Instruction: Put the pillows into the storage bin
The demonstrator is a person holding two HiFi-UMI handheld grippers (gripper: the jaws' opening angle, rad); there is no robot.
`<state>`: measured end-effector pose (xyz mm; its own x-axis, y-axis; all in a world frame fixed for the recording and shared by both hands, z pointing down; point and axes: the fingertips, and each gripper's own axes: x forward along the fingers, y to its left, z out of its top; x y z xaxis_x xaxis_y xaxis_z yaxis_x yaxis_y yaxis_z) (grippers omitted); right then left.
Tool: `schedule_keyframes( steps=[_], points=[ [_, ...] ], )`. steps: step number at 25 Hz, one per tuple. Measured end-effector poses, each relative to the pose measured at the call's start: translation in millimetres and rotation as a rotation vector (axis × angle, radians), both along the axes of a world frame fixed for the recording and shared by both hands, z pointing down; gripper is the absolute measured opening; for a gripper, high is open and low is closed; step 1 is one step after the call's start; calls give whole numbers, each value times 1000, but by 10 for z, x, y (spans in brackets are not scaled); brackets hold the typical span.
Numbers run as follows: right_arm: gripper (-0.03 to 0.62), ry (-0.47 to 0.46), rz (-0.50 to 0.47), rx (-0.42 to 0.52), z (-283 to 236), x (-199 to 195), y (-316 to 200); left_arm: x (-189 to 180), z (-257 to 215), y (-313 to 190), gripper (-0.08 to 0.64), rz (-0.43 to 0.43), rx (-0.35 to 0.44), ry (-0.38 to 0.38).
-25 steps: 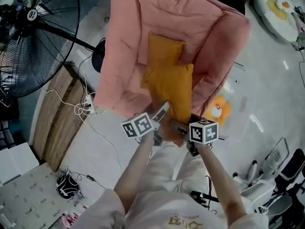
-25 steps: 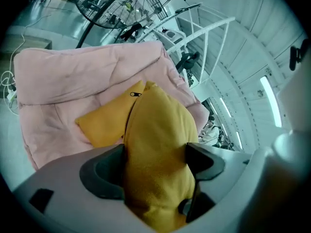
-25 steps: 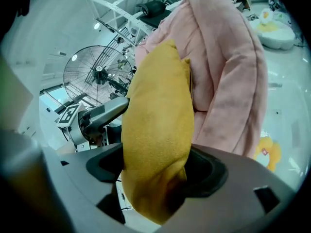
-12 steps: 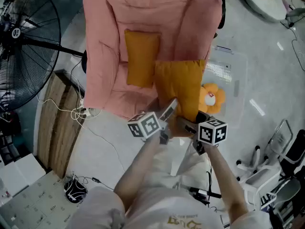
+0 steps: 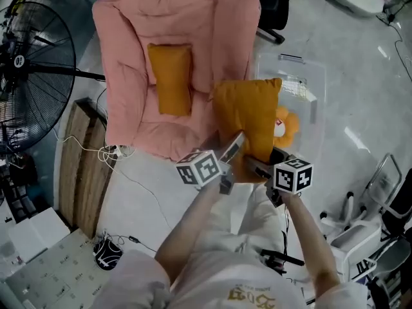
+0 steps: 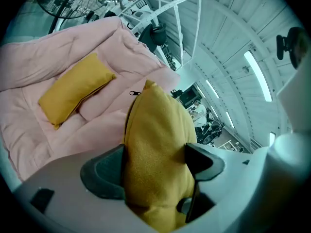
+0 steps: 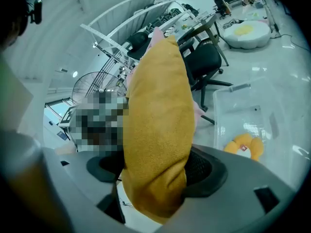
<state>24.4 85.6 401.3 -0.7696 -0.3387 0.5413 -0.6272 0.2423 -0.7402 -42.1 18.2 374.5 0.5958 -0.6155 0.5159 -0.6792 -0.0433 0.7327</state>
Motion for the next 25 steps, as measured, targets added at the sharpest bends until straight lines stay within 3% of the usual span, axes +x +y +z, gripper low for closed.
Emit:
schedule_keyframes(
  steps=[11,25],
  points=[
    [377,-27,42,-55,288,1001,74,1036,306,29,400,37,-49,-29],
    [391,-34,109,-132,1463,1801,-98,1873,1525,-216,402,74,-126,-41]
  ],
)
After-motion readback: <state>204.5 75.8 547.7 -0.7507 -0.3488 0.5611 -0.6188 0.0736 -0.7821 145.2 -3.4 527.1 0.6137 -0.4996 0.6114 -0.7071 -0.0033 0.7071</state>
